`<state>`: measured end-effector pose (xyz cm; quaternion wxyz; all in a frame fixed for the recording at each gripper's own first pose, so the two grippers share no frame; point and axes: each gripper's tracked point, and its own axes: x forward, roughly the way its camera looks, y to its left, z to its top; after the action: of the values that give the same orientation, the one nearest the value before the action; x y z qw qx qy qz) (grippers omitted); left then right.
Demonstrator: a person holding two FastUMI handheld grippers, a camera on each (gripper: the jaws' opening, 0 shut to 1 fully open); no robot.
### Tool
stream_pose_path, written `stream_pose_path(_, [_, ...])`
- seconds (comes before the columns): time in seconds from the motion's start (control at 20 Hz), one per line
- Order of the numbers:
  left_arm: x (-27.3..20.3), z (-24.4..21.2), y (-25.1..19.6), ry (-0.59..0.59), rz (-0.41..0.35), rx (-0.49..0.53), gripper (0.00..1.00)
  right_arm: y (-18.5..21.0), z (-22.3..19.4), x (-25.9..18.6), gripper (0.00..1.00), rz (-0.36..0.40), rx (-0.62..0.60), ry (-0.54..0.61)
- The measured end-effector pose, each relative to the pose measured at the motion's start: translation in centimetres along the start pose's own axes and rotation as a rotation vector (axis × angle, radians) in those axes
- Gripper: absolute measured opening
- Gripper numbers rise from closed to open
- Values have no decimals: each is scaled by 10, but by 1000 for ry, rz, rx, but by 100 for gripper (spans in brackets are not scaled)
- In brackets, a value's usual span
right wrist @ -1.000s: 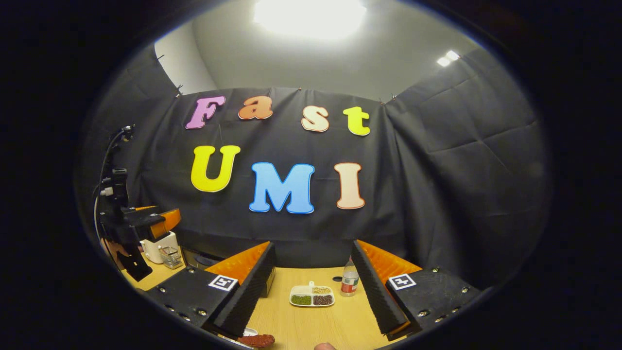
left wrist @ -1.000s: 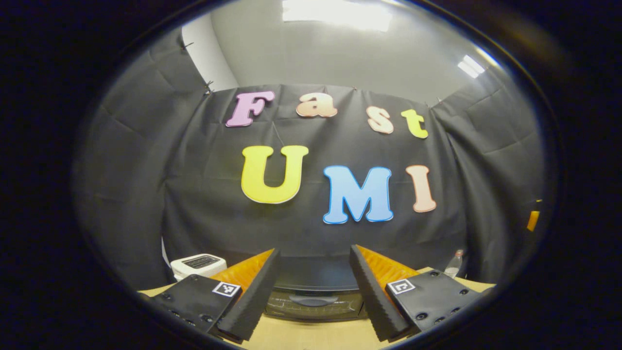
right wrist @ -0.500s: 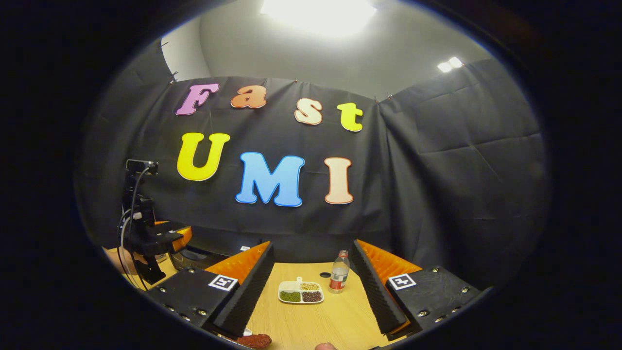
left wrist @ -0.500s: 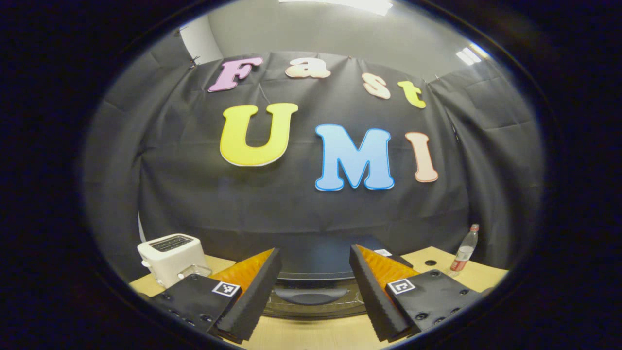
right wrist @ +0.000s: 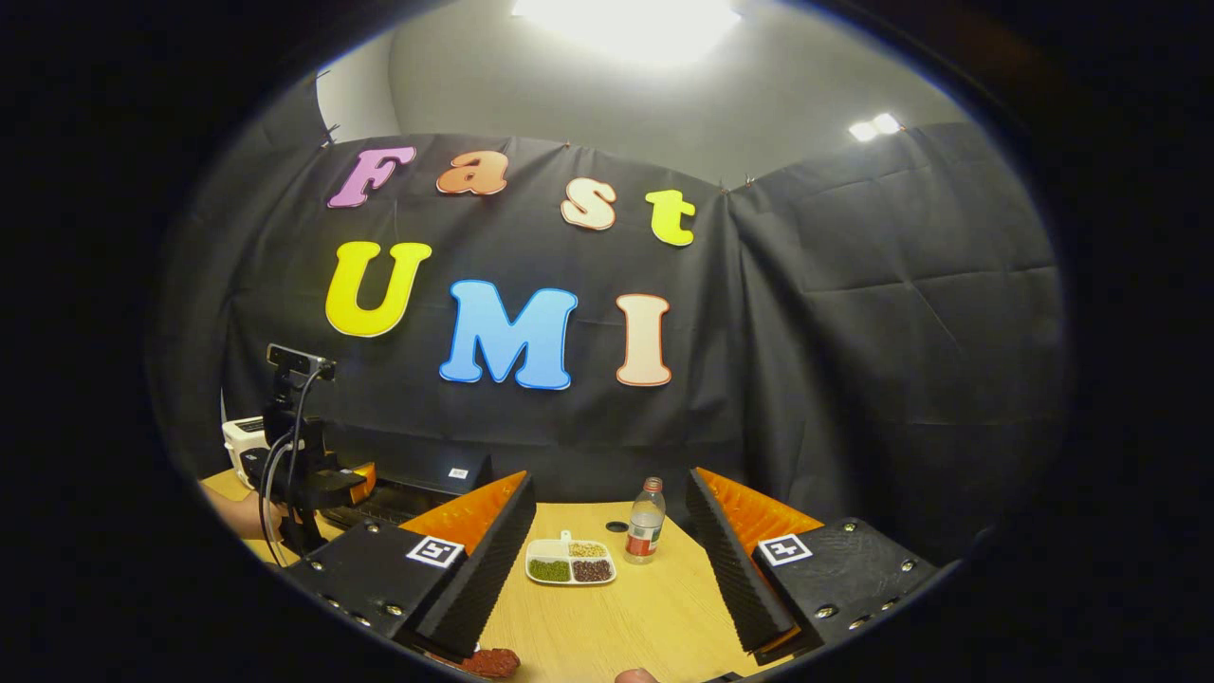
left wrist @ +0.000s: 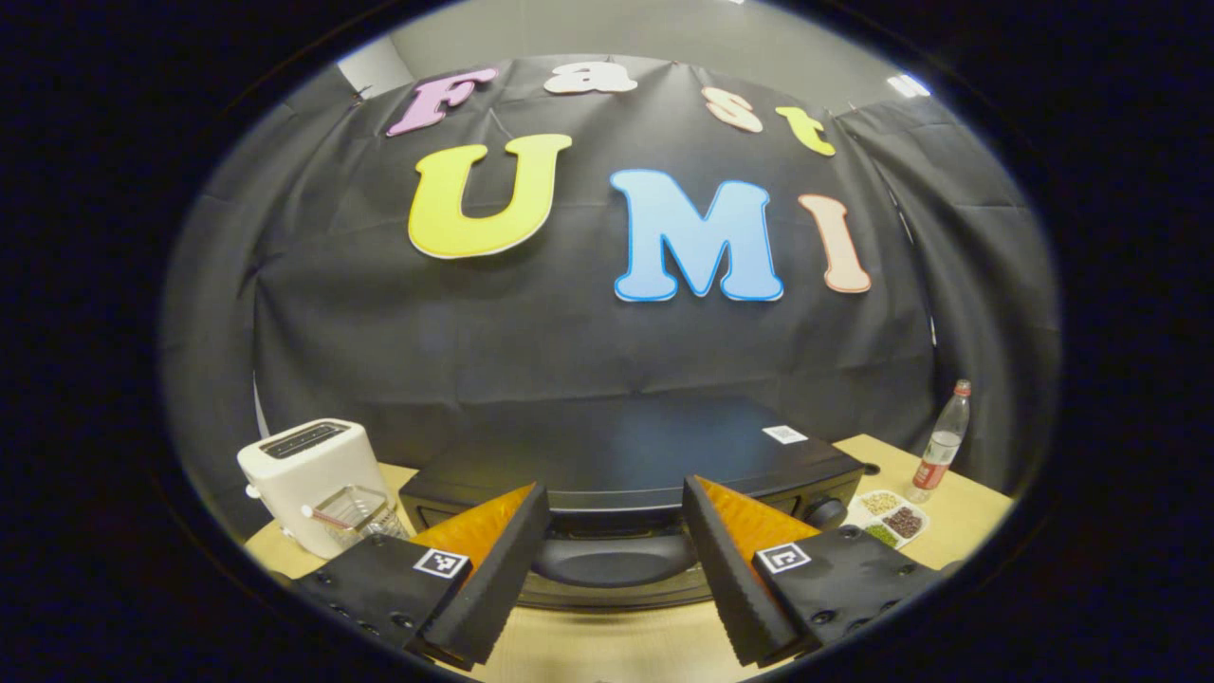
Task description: Open the electric oven with the left hand, put the food in, and close the electric oven.
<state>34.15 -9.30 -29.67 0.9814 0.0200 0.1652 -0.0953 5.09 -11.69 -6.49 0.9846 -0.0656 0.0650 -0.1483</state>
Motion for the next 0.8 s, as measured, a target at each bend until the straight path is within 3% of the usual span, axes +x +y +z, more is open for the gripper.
stream_pose_path(0.05, [1, -6, 3, 12, 9, 0, 98, -1, 0, 1, 97, -2, -3, 0])
stream_pose_path(0.1, [2, -13, 5, 33, 20, 0, 91, -3, -1, 1, 97, -4, -6, 0])
stream_pose_path(0.25, [-2, -14, 4, 25, 32, 29, 98, -6, -1, 3, 99, -5, -15, 4])
stream_pose_path(0.8, [-53, -37, 0, 11, 35, 15, 96, -4, -2, 3, 97, 43, -22, 6])
